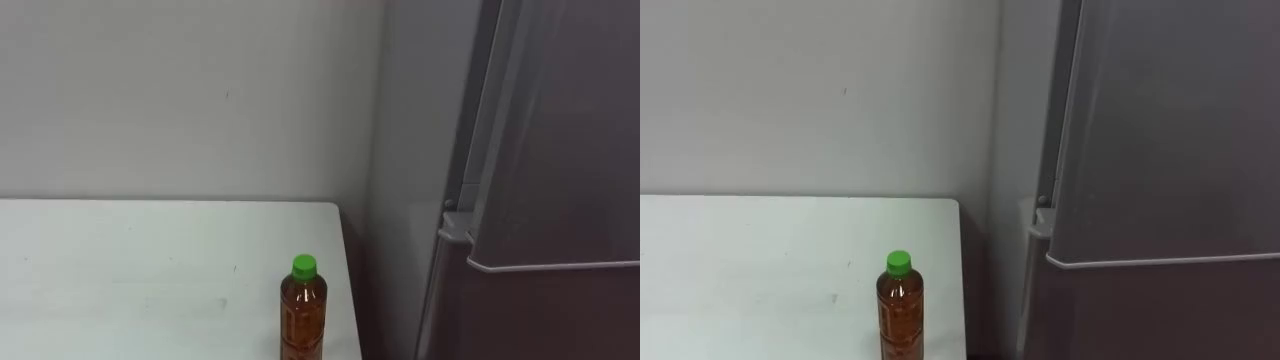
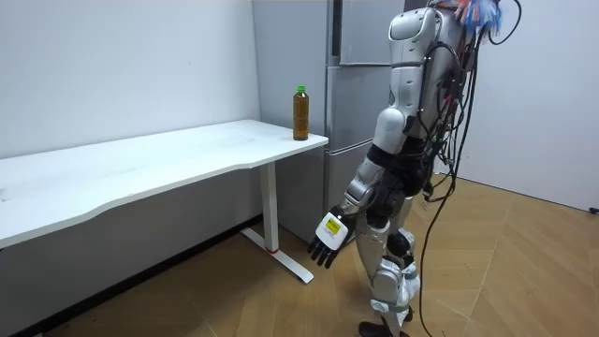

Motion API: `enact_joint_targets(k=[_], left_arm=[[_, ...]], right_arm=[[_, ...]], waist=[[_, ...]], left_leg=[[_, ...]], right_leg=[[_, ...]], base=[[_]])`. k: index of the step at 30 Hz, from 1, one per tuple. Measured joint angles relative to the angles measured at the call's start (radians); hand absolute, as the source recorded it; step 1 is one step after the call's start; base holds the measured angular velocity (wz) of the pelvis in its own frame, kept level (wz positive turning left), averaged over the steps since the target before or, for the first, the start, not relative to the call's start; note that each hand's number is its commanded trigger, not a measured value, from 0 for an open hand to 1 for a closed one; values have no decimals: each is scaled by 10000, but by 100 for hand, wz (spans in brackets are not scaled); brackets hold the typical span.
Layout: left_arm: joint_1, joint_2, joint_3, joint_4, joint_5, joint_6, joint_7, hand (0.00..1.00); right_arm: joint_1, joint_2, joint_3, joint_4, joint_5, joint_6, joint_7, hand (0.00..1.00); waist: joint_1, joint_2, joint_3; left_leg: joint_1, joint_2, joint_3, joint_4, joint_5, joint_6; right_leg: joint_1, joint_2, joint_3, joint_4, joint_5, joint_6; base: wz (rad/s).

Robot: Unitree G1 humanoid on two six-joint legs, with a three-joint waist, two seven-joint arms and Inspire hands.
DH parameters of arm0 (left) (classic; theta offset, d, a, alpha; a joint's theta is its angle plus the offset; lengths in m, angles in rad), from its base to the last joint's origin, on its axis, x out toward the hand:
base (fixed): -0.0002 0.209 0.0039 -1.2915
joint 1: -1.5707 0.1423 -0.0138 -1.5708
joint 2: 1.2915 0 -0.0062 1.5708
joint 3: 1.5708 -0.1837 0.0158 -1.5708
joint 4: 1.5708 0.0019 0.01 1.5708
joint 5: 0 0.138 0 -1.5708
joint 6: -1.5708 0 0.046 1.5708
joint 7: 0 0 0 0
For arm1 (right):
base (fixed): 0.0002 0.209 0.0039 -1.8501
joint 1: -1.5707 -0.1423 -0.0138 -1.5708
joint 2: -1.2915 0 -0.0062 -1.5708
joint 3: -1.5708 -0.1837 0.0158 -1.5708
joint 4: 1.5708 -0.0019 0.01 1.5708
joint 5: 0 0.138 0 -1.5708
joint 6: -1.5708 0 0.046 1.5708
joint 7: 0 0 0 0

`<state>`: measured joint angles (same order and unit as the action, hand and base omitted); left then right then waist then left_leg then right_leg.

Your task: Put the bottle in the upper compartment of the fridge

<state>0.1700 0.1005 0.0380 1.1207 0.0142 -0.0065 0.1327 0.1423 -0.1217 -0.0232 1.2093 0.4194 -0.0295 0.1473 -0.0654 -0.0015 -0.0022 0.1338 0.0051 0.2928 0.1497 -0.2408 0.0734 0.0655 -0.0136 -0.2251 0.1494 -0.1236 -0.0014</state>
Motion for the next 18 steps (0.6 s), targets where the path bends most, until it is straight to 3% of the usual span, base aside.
enact_joint_targets(k=[8, 18], left_arm=[[119, 37, 135, -18, 383, 20, 377, 0], [259, 50, 453, 90, 112, 81, 610, 0]], right_arm=[[4, 7, 11, -3, 43, 101, 81, 0], [67, 10, 2, 81, 126, 94, 57, 0]], waist=[[14, -94, -10], [165, -120, -4]], left_leg=[[26, -2, -14, -4, -1, -3], [2, 1, -8, -7, -9, -10]], right_leg=[[-1, -9, -12, 12, -39, -11], [-25, 0, 13, 12, -40, -10]], base=[[0], [0]])
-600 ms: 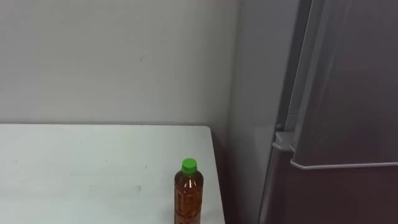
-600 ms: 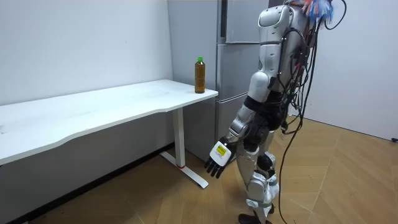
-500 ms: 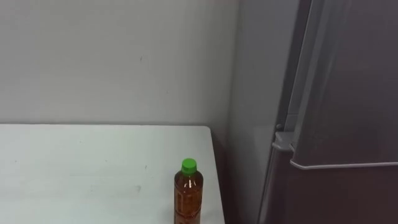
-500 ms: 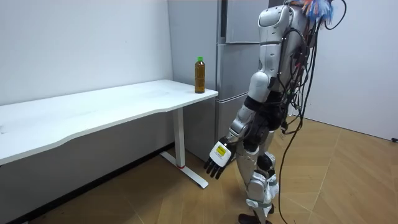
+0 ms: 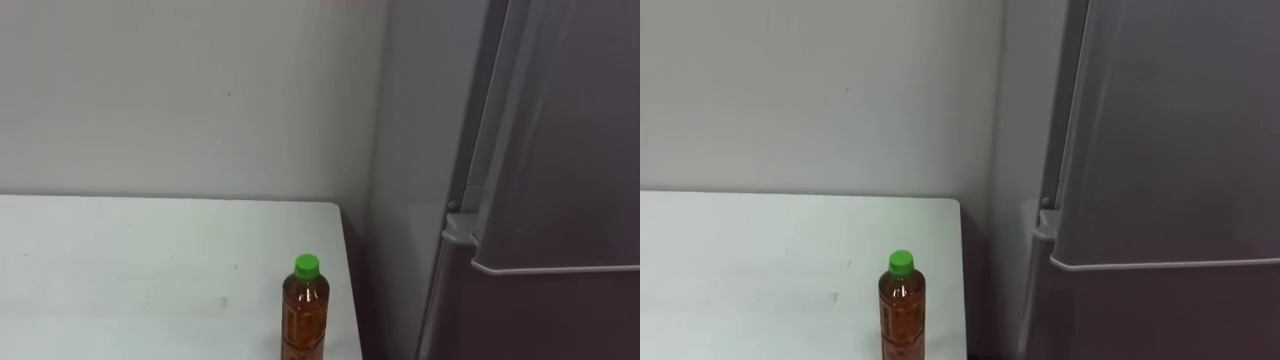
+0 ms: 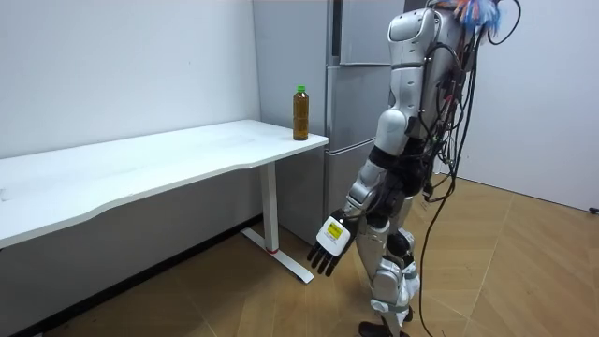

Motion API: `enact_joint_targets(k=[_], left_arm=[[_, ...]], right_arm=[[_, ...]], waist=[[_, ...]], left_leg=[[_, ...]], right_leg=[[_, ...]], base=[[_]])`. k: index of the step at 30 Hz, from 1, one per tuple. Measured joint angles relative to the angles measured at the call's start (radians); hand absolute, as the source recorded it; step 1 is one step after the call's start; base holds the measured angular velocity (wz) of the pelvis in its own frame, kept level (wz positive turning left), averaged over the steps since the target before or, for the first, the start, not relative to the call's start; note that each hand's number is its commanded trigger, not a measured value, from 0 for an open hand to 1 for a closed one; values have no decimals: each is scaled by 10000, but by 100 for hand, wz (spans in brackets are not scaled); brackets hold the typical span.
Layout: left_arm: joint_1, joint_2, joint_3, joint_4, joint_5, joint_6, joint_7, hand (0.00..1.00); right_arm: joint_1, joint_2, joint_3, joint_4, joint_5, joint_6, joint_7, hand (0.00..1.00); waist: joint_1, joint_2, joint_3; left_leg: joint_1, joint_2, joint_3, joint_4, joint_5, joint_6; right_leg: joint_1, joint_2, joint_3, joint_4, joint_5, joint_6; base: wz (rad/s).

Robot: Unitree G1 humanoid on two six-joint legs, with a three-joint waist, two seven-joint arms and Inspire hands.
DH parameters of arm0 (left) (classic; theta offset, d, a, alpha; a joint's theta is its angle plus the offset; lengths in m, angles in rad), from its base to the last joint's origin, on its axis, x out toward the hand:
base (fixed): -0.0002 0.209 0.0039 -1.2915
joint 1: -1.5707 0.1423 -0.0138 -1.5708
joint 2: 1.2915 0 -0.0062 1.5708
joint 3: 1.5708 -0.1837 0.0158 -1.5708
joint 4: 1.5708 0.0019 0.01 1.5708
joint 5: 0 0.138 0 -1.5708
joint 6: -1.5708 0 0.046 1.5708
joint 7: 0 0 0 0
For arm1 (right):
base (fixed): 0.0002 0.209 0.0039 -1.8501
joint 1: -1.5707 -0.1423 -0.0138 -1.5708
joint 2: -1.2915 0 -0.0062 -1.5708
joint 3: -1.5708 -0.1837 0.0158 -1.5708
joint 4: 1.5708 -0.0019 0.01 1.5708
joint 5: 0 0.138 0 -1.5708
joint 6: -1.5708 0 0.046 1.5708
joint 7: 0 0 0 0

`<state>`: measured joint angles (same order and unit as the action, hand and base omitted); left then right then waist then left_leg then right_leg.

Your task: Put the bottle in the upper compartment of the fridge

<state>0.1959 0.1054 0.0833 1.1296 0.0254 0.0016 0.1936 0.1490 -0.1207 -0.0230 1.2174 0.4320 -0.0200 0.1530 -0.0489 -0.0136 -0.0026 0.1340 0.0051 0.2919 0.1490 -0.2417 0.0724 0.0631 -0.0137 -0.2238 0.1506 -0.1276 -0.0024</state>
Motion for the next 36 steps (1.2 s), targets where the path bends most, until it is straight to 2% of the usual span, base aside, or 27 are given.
enact_joint_targets(k=[6, 7, 9, 11, 15, 18, 23, 29, 31, 33, 35, 36], left_arm=[[96, -18, 725, -8, -282, 1, 537, 0], [98, -13, 890, -5, -368, -2, 629, 0], [92, 0, 1134, -3, -604, -10, 780, 0], [93, 27, 1322, -10, -1257, -21, 904, 0], [86, 55, 1505, -259, -2189, -44, 1212, 0], [88, 65, 1854, -813, -2900, -81, 1426, 0], [91, 352, 2002, -1961, -3717, -293, 2027, 0], [-80, 378, 1986, -3079, -4524, -546, 2522, 0], [-104, 379, 1996, -3483, -4614, -596, 2708, 0], [-150, 400, 2008, -4016, -4681, -725, 2919, 0], [-393, 451, 2131, -4668, -4897, -972, 3215, 0], [-470, 462, 2190, -5029, -5060, -1144, 3397, 0]], right_arm=[[69, -1, -66, -56, -12, -6, -6, 0], [72, -2, -122, -63, -23, -5, 7, 0], [62, -11, -213, -57, -57, -2, 27, 0], [91, -23, -340, -63, -49, -2, 33, 0], [78, -40, -428, -112, -46, -7, 21, 0], [126, -51, -526, -134, -83, -6, 21, 0], [241, -80, -868, -206, -131, -6, 20, 0], [279, -127, -879, -363, -382, -23, 17, 0], [276, -128, -920, -396, -457, -49, 7, 0], [290, -136, -924, -407, -475, -57, -2, 0], [286, -171, -959, -459, -600, -122, -2, 0], [286, -182, -968, -507, -756, -138, -3, 0]], waist=[[22, 54, -10], [31, 134, -39], [33, 181, -43], [35, 215, -4], [34, 287, 3], [46, 324, -6], [66, 434, 2], [110, 508, 6], [133, 583, -22], [186, 628, -39], [250, 653, 24], [264, 655, 25]], left_leg=[[32, 3, -34, 5, -3, -4], [34, 5, -35, 8, -3, -5], [39, 5, -41, 6, -3, -5], [85, 4, -46, 5, -13, -8], [107, 1, -44, 23, -18, -8], [141, 2, -48, 34, -18, -8], [185, 0, -105, 38, -18, -8], [200, -3, -157, 42, -18, -9], [188, -3, -157, 45, -19, -9], [161, -4, -148, 45, -19, -9], [147, -2, -152, 48, -15, -9], [142, -4, -149, 46, -15, -8]], right_leg=[[78, 21, 29, 23, 3, 2], [71, 17, 24, 40, 5, 0], [65, 13, 11, 63, 8, -2], [72, 7, 11, 123, 7, -3], [57, -7, 30, 228, -21, -15], [111, -2, 41, 225, -20, -17], [201, -2, 31, 224, -21, -15], [184, 6, 115, 221, -21, -15], [167, 10, 132, 222, -20, -16], [112, 11, 146, 240, -18, -18], [31, -3, 96, 383, -20, -19], [25, -10, 72, 382, -23, -18]], base=[[0], [0], [0], [0], [0], [0], [3], [0], [0], [-2], [0], [0]])
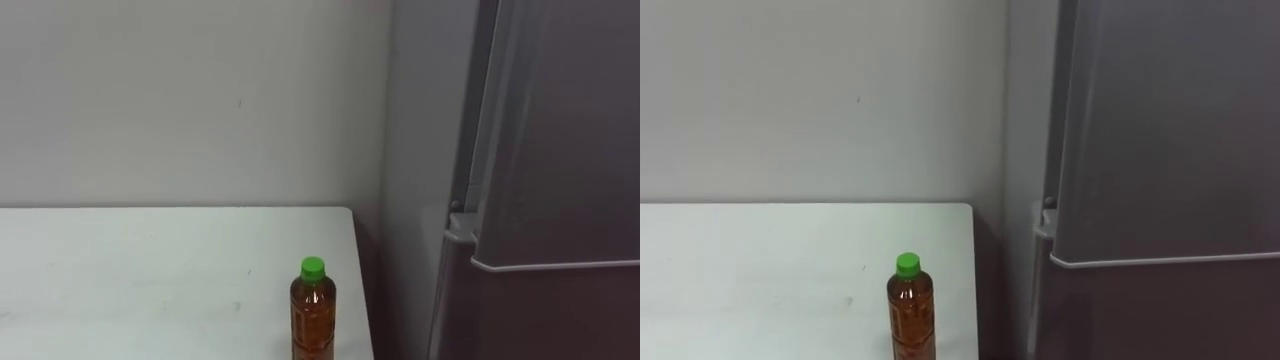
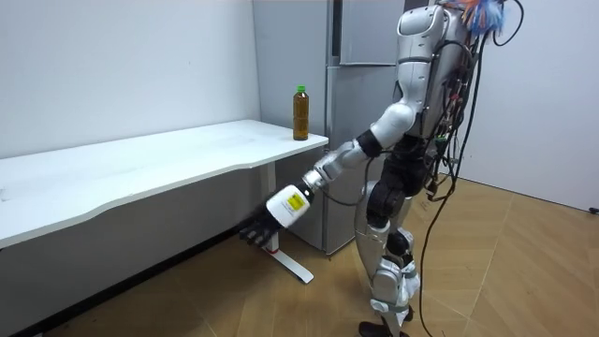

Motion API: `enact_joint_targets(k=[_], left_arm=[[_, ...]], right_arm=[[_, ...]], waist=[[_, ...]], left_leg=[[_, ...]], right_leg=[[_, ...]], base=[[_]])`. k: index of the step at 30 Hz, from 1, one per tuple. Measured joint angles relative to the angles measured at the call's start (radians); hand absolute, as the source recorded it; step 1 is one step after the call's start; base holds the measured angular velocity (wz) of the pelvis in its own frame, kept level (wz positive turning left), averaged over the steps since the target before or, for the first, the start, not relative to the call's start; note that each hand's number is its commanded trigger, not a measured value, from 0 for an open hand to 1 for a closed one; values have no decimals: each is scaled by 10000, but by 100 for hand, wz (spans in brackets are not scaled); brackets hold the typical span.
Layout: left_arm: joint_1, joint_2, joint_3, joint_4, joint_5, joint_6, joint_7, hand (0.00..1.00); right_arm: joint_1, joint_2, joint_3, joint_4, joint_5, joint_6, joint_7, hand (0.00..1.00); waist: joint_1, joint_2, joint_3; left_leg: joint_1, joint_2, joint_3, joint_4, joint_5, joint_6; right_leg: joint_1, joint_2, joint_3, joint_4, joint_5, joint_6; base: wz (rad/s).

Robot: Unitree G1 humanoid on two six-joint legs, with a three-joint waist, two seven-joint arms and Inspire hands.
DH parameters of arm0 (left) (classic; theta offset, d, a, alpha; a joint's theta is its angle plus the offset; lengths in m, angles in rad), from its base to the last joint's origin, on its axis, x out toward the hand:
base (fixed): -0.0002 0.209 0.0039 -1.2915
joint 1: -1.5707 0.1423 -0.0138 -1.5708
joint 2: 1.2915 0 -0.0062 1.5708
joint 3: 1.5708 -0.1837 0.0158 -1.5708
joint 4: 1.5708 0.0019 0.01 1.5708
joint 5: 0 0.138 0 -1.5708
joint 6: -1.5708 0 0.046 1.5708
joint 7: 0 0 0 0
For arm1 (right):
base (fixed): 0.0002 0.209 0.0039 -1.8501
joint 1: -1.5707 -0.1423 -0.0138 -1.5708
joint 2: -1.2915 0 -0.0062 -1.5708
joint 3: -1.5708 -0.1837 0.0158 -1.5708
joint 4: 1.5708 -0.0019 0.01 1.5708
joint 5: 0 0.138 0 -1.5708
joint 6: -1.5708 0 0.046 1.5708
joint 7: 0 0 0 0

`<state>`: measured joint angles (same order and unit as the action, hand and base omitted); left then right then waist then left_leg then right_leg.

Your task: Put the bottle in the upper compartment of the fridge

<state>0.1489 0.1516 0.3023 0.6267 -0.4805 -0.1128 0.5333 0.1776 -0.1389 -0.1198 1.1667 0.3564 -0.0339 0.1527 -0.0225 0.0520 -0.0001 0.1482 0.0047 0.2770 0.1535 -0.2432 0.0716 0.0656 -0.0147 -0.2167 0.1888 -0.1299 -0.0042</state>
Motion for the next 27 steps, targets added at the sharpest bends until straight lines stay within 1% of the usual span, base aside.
enact_joint_targets(k=[2, 3, 4, 6, 7, 10, 13, 15, 17, 19, 21, 23, 24, 27], left_arm=[[-98, 47, 24, -431, -83, -264, 192, 0], [-210, 89, 26, -625, -86, -352, 284, 0], [-281, 121, 21, -742, -105, -352, 330, 0], [-330, 208, 24, -1797, -138, -383, 567, 0], [-363, 239, 24, -2033, -166, -419, 632, 0], [-434, 341, 126, -3323, -189, -478, 863, 0], [-590, 511, 113, -4246, -167, -470, 860, 0], [-694, 526, 111, -4882, -168, -456, 851, 0], [-734, 537, 117, -5899, -171, -417, 839, 0], [-742, 565, 126, -6655, -166, -393, 834, 0], [-844, 621, 123, -7115, -164, -378, 818, 0], [-1181, 624, 109, -7764, -181, -177, 814, 0], [-1315, 624, 71, -8089, -184, -162, 768, 0], [-1739, 634, -8, -8485, -177, -63, 506, 0]], right_arm=[[0, 0, -8, -32, -109, -22, 12, 0], [9, 7, -5, -34, -107, -49, 17, 0], [11, 15, -4, -33, -95, -75, 16, 0], [11, 30, 3, -32, -73, -112, -60, 0], [10, 35, 3, -32, -73, -113, -102, 0], [16, 64, -5, -42, -97, -116, -200, 0], [74, 64, 102, -163, 27, -107, -249, 0], [132, 73, 121, -299, -45, -92, -301, 0], [169, 125, 113, -369, -73, -93, -304, 0], [188, 138, 99, -389, -73, -92, -305, 0], [175, 133, 103, -385, -56, -88, -299, 0], [80, 133, 113, -317, -66, -42, -298, 0], [74, 131, 114, -313, -66, 46, -300, 0], [2, 130, 122, -323, -44, 140, -299, 0]], waist=[[-1, 3, -3], [-18, 2, -2], [-34, 3, -3], [-46, -10, 4], [-43, -7, 3], [-35, -1, 0], [-15, 9, -3], [-24, 5, -2], [-70, 1, -3], [-103, 2, -3], [-136, 22, -8], [-266, 7, 10], [-291, 15, 15], [-334, 43, 25]], left_leg=[[19, -2, -1, -13, -1, 1], [28, -8, -25, -12, -1, 1], [23, -9, -40, -9, -1, 2], [5, -12, -76, 0, -2, 2], [5, -12, -78, -1, -2, 2], [-4, -12, -77, -5, -2, 2], [-8, -12, -77, -4, -1, 1], [-12, -11, -80, -3, -1, 1], [-53, -13, -80, 12, -1, 1], [-79, -15, -80, 16, -1, 1], [-98, -13, -97, 31, -2, 1], [-160, -12, -174, 106, -6, 5], [-142, -12, -172, 106, -6, 5], [-131, -12, -172, 113, -6, 5]], right_leg=[[21, -4, -45, -7, 0, 1], [40, 2, 18, -10, -1, 1], [42, 7, 29, -14, -1, 1], [37, 1, 21, -12, -1, 1], [36, 0, 17, -12, -1, 1], [20, -16, -59, 12, -21, 3], [15, -13, -39, 5, -23, 3], [27, -11, -21, -1, -24, 2], [37, -11, -22, -22, -23, 2], [32, -9, 0, -34, -22, 2], [29, -5, 12, -36, -22, 2], [17, -3, 0, -43, -21, 1], [20, 5, 8, -47, -22, 1], [45, 0, -19, -41, -22, 1]], base=[[0], [0], [4], [2], [0], [0], [0], [0], [0], [0], [2], [8], [4], [0]])
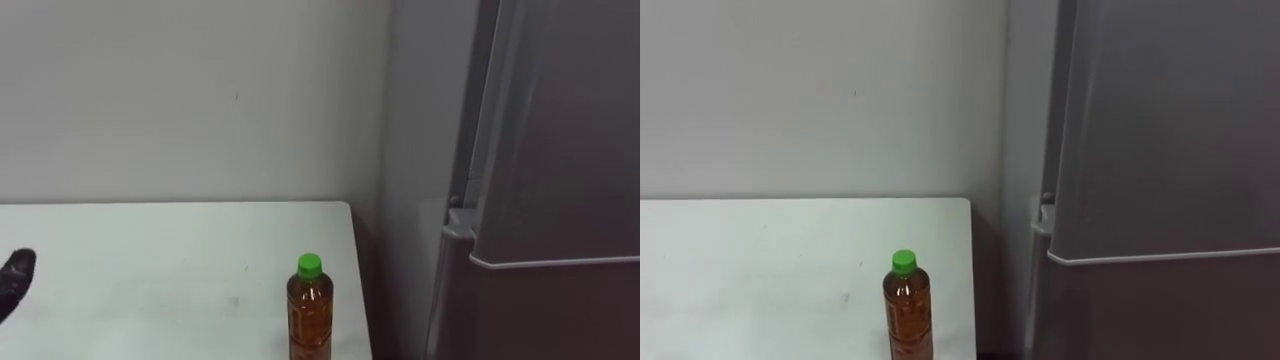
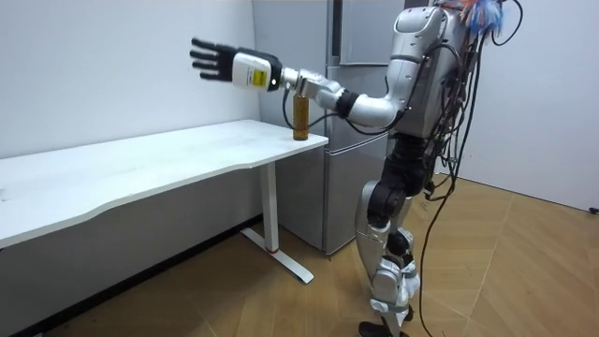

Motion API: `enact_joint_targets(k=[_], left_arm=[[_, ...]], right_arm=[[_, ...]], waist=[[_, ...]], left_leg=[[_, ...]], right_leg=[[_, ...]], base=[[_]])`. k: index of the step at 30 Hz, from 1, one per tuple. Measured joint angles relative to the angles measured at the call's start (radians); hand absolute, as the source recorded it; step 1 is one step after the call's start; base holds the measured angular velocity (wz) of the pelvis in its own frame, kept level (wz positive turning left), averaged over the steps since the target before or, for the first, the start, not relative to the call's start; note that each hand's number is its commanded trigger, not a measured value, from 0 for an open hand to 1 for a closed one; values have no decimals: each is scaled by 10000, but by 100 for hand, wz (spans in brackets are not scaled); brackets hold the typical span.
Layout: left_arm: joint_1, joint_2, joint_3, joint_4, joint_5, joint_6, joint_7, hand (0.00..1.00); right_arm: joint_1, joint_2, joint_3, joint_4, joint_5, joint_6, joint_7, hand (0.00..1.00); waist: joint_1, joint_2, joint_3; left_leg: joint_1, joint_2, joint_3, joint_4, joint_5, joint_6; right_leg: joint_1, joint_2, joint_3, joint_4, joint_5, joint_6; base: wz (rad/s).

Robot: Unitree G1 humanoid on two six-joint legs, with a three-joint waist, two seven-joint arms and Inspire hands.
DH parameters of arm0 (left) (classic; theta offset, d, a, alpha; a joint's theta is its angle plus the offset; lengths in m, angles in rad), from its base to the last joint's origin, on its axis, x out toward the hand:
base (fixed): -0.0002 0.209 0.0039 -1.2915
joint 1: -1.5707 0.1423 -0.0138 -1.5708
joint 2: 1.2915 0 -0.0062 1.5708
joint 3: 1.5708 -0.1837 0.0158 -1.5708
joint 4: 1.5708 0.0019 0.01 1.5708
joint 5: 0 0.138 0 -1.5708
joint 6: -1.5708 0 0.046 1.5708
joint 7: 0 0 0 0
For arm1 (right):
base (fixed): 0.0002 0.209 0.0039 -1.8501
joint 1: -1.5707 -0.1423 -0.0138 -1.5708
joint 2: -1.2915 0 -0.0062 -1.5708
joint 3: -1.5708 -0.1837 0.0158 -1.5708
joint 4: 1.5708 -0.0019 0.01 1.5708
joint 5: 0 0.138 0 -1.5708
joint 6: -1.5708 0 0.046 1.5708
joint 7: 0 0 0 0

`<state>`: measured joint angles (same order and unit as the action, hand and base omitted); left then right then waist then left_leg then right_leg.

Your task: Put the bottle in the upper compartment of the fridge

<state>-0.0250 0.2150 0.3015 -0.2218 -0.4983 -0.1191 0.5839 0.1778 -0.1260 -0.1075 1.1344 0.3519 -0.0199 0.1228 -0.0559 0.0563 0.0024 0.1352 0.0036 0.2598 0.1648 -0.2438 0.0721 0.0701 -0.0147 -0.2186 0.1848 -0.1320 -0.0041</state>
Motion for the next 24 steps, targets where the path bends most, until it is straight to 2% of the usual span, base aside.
enact_joint_targets(k=[6, 8, 15, 18, 21, 24], left_arm=[[-606, -9, -540, -716, -17, 441, -769, 0], [-883, -17, -773, -823, -52, 499, -1187, 0], [-1180, -25, -1495, -1201, -236, 897, -2221, 0], [-1673, -27, -2117, -1206, -231, 1160, -2832, 0], [-2132, -92, -2400, -1206, -235, 1455, -3237, 0], [-2440, -125, -2559, -1208, -234, 1584, -3497, 0]], right_arm=[[-154, 10, 62, -8, 15, 155, -36, 0], [-219, 8, 60, -7, 21, 225, -111, 0], [-450, 12, 79, 62, -41, 293, -81, 0], [-539, -15, 95, 64, -58, 398, 42, 0], [-558, -41, 97, 71, -58, 446, 116, 0], [-673, -49, 90, 216, -65, 454, 130, 0]], waist=[[-306, 8, 49], [-419, 3, 28], [-888, 50, 12], [-1028, 80, -14], [-1080, 163, -66], [-1296, 173, -71]], left_leg=[[-48, 3, 13, 46, -2, 1], [-43, 2, 16, 35, -2, 2], [-63, 6, -5, 23, -1, 3], [-84, 3, 42, 18, -2, 4], [-80, 9, 93, 18, -1, 3], [-59, 16, 93, 12, 2, 0]], right_leg=[[-49, -14, -10, 3, 3, -5], [-47, -10, 41, -3, 3, -4], [-58, -1, 62, -13, 3, -4], [-86, 25, 227, -58, 4, -6], [-191, 43, 273, -93, 28, -20], [-187, 61, 300, -125, 40, -23]], base=[[0], [0], [1], [-5], [-9], [-1]])
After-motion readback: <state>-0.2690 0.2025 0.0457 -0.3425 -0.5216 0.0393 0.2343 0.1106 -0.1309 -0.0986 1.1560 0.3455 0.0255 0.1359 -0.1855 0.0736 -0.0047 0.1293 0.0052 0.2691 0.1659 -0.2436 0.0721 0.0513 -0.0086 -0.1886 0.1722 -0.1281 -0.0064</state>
